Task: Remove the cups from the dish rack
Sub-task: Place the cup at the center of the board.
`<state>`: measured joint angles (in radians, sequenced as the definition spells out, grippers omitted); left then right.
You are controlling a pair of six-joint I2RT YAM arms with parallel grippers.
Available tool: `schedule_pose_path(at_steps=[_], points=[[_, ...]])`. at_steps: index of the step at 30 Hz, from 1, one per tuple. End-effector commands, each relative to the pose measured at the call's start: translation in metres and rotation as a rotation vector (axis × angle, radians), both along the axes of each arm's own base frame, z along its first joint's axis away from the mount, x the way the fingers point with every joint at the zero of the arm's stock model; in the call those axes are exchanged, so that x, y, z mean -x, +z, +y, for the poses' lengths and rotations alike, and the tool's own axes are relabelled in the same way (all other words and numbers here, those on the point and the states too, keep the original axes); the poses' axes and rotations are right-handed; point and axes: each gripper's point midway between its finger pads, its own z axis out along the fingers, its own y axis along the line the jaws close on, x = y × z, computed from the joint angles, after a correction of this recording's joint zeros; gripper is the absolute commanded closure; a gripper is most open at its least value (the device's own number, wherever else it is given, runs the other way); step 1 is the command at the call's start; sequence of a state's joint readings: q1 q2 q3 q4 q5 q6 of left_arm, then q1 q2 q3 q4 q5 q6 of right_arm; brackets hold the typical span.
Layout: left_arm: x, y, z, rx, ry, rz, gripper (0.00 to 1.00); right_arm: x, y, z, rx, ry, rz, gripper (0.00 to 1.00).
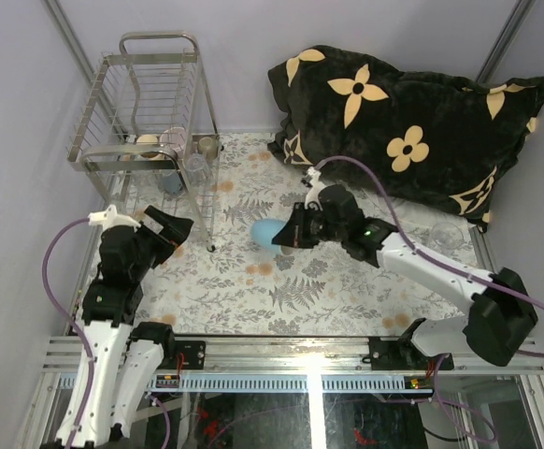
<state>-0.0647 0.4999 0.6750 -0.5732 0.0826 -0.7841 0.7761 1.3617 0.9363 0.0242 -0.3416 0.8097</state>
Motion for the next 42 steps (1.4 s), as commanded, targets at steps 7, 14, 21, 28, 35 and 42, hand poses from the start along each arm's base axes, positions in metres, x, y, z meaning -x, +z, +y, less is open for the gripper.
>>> schedule_pose_path(at_steps=[7, 14, 21, 28, 35, 42], points=[[-0.026, 0.004, 0.017, -0.163, 0.013, -0.006, 0.04, -0.057, 0.037, -0.132, 0.292, -0.265, -0.118, 1.00], [-0.039, -0.010, 0.021, -0.269, -0.032, 0.053, 0.04, -0.101, 0.043, -0.207, 0.541, -0.432, -0.063, 1.00], [-0.046, -0.011, 0.018, -0.295, -0.060, 0.019, 0.04, -0.129, 0.019, -0.258, 0.716, -0.516, 0.062, 1.00], [-0.048, -0.005, 0.013, -0.327, -0.072, 0.002, 0.03, -0.122, -0.023, -0.278, 0.804, -0.497, 0.207, 1.00], [-0.044, -0.014, 0.007, -0.322, -0.099, 0.019, 0.03, -0.106, -0.033, -0.295, 0.850, -0.487, 0.281, 1.00], [-0.046, -0.018, 0.000, -0.358, -0.132, 0.021, 0.03, -0.086, -0.043, -0.311, 0.922, -0.446, 0.369, 1.00]])
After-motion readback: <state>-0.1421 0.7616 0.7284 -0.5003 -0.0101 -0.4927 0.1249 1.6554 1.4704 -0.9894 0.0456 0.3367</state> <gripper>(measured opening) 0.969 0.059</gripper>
